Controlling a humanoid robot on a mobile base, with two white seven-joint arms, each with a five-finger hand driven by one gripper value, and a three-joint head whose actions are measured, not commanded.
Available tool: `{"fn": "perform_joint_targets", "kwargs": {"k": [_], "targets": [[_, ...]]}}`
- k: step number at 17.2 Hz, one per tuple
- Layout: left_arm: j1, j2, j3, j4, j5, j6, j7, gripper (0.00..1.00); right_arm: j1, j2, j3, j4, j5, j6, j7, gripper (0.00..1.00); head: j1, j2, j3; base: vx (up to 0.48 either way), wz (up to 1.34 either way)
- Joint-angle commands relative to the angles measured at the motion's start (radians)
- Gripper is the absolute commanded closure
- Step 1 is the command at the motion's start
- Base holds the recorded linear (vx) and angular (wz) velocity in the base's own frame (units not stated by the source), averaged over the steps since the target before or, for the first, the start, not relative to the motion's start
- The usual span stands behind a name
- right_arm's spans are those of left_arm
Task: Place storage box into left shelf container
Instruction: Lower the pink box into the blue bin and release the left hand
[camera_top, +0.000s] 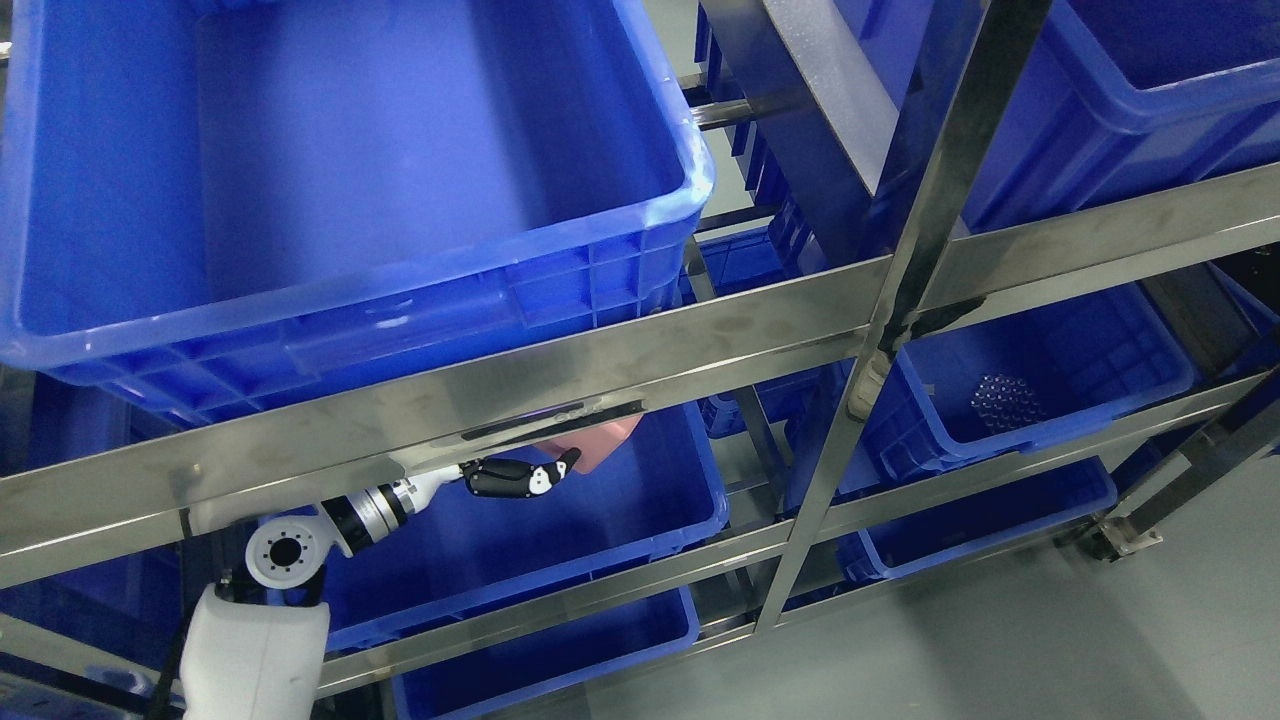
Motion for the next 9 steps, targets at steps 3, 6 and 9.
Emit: {"fn": "perform_joint_targets", "kwargs": {"k": [3,6,9], "targets": [[-0.043,0.048,0.069,0.112,-0.189,-0.029,-0.032,0.80,0.012,-0.017,-0.005,-0.017,0.002,0.000,0.000,0.00,0.0000,0.000,0.000,-0.008,0.03],[-0.037,0.034,0.067,0.112,-0.188,-0.029,-0.032,0.50,0.012,-0.017,-0.005,-0.017,0.002,0.000,0.000,0.00,0.0000,0.000,0.000,-0.001,0.00],[-0.036,0.005,0.077,0.109,-0.180,-0.029,-0.023,0.29,0.012,-0.017,-0.005,-0.017,0.002,0.000,0.000,0.00,0.0000,0.000,0.000,0.000,0.00]]}}
